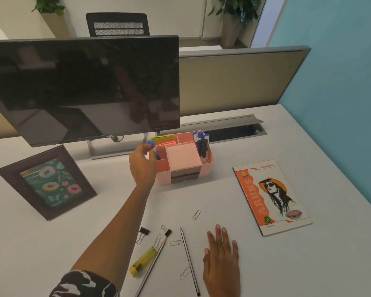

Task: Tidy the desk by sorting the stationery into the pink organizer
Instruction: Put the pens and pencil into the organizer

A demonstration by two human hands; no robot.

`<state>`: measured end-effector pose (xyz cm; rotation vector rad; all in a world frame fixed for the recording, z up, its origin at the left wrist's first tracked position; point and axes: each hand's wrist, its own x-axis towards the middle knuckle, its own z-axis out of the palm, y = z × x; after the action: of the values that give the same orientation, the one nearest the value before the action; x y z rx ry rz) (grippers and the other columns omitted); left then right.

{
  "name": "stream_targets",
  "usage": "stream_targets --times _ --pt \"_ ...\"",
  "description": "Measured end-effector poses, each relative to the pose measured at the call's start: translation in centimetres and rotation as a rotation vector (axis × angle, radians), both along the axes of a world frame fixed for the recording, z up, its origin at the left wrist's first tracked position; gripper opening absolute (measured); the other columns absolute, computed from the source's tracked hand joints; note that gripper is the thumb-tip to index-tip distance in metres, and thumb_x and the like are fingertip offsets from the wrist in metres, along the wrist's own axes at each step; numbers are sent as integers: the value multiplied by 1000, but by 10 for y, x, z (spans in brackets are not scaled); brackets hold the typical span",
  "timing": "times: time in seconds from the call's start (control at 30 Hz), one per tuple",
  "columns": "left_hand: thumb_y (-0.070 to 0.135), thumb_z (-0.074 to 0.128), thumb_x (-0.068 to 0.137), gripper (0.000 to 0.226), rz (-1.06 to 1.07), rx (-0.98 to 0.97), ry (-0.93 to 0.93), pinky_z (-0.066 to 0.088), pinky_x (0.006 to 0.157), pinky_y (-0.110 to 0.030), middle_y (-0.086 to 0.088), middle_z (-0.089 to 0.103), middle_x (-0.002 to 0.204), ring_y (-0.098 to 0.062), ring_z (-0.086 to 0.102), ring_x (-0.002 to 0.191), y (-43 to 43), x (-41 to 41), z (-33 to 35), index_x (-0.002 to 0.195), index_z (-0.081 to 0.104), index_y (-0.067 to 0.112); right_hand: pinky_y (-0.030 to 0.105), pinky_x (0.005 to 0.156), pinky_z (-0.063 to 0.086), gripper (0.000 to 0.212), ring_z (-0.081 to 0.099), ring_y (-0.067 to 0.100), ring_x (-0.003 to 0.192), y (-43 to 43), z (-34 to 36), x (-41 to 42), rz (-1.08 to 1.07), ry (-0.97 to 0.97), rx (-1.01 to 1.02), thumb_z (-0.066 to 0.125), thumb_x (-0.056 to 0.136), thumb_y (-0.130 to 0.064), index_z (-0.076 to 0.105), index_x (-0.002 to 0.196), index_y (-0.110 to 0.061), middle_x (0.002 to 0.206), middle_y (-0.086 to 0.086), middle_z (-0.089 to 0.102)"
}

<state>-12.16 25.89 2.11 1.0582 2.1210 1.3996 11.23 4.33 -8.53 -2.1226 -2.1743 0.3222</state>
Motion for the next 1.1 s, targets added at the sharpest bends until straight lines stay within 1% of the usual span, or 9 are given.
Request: stream_targets --times 0.27,0.4,0.57,0.7,0.8,0.87,0.97,1.03,1.1 --pt "28 60 93 19 -11 -61 14 43 80 -27 -1 68 111 -17 61 99 -2 -6 -4 109 65 20 42 114 10 55 19 22 143 1 0 0 -4 0 -7 14 96 -41 45 137 -22 152 5 33" --pt "28 59 94 19 6 -79 -11 45 78 -26 -2 68 111 -10 57 91 -10 -9 -2 110 64 19 42 114 9 56 20 23 143 0 1 0 -5 -2 -6 12 97 -41 45 137 -22 152 5 33" --pt "26 59 93 12 -33 -2 19 48 76 -26 1 68 103 -11 60 88 -57 -2 0 102 63 20 42 115 9 55 21 23 143 -1 1 0 -6 11 10 13 97 -41 45 138 -22 153 5 31" --pt "33 60 91 2 -174 -44 118 53 75 -36 14 64 92 -3 60 83 -120 6 -16 92 60 32 41 115 8 50 18 22 144 -2 -1 0 -1 7 24 26 94 -38 44 138 -22 154 4 28" --pt "37 63 89 5 -258 -137 253 46 78 -37 21 61 86 -1 57 82 -163 13 -29 85 59 38 41 116 8 50 16 21 145 -2 1 -1 -1 6 34 27 94 -37 44 139 -22 155 4 27" --pt "36 66 87 5 -310 -182 371 40 78 -35 20 62 87 -7 58 82 -184 19 -37 84 62 36 41 116 8 50 17 20 145 -3 2 -1 4 10 42 25 94 -36 44 138 -22 155 4 27" --pt "38 67 83 5 -353 -250 521 41 80 -35 18 63 91 -12 57 88 -211 27 -50 87 65 36 42 115 10 53 18 21 145 -4 6 0 10 12 34 16 96 -38 43 139 -22 155 3 26" --pt "35 70 80 11 -337 -282 578 42 80 -37 15 62 91 -15 57 89 -224 30 -56 90 66 34 42 115 10 55 19 21 144 -4 7 -1 10 13 28 13 96 -40 43 139 -22 155 3 26" --pt "31 75 77 16 -299 -311 592 43 78 -39 11 63 91 -19 58 88 -233 32 -59 90 68 31 43 115 11 54 18 20 144 -3 8 -1 9 18 28 15 96 -39 43 139 -23 155 3 26"
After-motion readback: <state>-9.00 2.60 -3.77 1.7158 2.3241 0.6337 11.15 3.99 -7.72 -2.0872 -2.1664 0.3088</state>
